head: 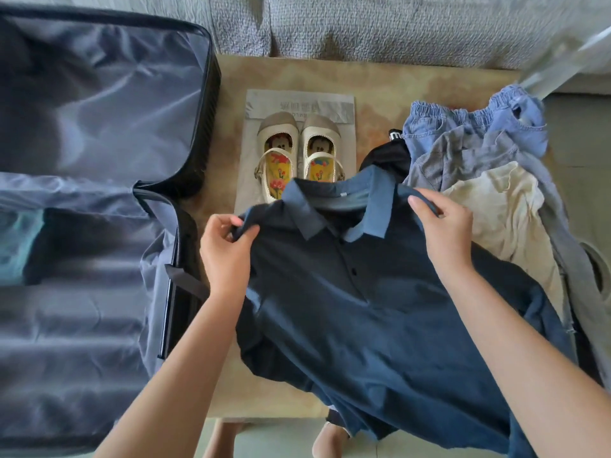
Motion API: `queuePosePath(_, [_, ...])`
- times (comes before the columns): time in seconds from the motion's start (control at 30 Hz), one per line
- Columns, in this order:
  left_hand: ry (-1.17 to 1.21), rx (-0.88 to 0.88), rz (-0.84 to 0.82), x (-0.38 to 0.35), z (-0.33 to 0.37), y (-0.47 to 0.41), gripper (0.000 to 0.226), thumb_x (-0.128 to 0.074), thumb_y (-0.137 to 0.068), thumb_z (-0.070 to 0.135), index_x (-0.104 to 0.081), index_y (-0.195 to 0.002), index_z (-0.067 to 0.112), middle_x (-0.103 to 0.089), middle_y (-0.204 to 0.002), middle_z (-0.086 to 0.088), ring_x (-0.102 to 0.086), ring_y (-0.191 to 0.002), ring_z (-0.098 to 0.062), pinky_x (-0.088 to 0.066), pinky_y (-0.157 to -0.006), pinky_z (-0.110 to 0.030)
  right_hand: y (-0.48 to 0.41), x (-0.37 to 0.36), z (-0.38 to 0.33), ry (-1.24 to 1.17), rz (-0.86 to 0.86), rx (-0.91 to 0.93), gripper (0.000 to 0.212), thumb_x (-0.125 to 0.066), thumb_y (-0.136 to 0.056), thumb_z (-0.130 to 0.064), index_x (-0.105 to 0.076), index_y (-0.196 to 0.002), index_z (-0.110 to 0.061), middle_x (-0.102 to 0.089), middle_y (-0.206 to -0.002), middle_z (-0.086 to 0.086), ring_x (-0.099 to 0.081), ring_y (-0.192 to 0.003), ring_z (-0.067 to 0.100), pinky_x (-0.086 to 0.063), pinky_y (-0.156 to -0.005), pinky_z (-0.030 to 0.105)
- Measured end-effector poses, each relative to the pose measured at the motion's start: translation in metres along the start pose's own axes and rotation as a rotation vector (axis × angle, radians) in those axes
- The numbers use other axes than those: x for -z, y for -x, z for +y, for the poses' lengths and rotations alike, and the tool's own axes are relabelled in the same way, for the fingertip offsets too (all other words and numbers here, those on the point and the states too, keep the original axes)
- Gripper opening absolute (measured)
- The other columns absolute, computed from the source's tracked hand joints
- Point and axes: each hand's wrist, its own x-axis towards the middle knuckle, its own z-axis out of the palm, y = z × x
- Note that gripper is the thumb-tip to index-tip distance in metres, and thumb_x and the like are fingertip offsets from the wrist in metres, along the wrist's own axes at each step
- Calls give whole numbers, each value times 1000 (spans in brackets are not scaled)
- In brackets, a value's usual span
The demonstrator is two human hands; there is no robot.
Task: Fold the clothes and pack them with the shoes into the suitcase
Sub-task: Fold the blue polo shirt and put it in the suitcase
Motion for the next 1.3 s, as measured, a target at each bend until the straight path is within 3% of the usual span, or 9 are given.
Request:
queuePosePath(0.17, [-62, -83, 118, 7, 9, -34, 23, -72, -76, 8, -54, -80, 22, -56, -80, 16, -49, -69, -1, -40, -69, -13, -27, -31, -10, -82, 72, -24, 27, -64, -89, -13, -68, -115, -7, -67, -105, -3, -61, -99, 3, -45, -91, 14])
queuePosePath(0.33, [-210, -27, 151, 0, -2, -52, 18, -71, -80, 16, -59, -94, 17, -59, -92, 11, -50, -78, -4, -36, -63, -15, -53, -53, 10, 121, 90, -16, 26, -62, -88, -21, -71, -111, -10, -72, -102, 3, -64, -99, 16, -47, -89, 25])
queuePosePath(0.43, [-331, 38, 37, -8, -20, -59, 25, -73, -80, 22, -62, -103, 18, -57, -111, 3, -50, -94, -6, -35, -79, -19, -57, -59, 30, 349, 80, -58, 26, -61, -88, -22, -71, -110, -13, -70, -91, 6, -62, -93, 27, -42, -79, 28])
queuePosePath(0.57, [-519, -55, -104, -14, -35, -50, 37, -72, -81, 16, -62, -117, 17, -39, -138, -6, -34, -130, -22, -32, -107, -34, -42, -60, 48, 497, 61, -63, 50, -67, -84, -23, -56, -132, -15, -63, -118, 11, -51, -113, 32, -34, -99, 37])
queuePosePath(0.73, [-570, -253, -113, -12, -39, 5, 32, -69, -81, 9, -63, -110, 19, -50, -128, -2, -38, -124, -23, -28, -106, -33, 37, -47, 62, 450, 17, 136, 47, -64, -81, -29, -59, -124, -10, -56, -126, 11, -49, -114, 34, -26, -100, 30])
queuePosePath(0.83, [-579, -348, -118, -5, -44, 60, 25, -66, -80, 6, -62, -100, 21, -54, -109, 6, -46, -105, -17, -36, -94, -31, 114, -32, 70, 473, -97, 186, 39, -60, -82, -41, -67, -109, -15, -60, -116, 4, -53, -104, 28, -34, -94, 33])
queuePosePath(1.07, [-432, 286, -225, 17, -98, 150, 27, -65, -87, 12, -55, -110, 21, -54, -111, 5, -55, -98, -12, -42, -76, -24, 241, -17, 88, 764, -388, 199, 52, -68, -68, -57, -63, -103, -19, -59, -106, -4, -51, -95, 19, -35, -85, 28])
queuePosePath(1.17, [-386, 442, -261, 21, -110, 158, 30, -65, -87, 13, -55, -116, 18, -60, -114, 2, -57, -95, -12, -41, -79, -24, 252, -24, 93, 860, -424, 201, 50, -86, -55, -44, -65, -93, -20, -60, -98, -3, -54, -86, 22, -38, -80, 29])
queuePosePath(1.3, [-275, 491, -319, 13, -112, 164, 28, -63, -89, 15, -54, -114, 20, -65, -99, 6, -58, -83, -2, -41, -67, -10, 252, -29, 99, 815, -315, 263, 22, -84, -65, -17, -66, -76, -18, -61, -83, -5, -54, -73, 22, -38, -71, 29])
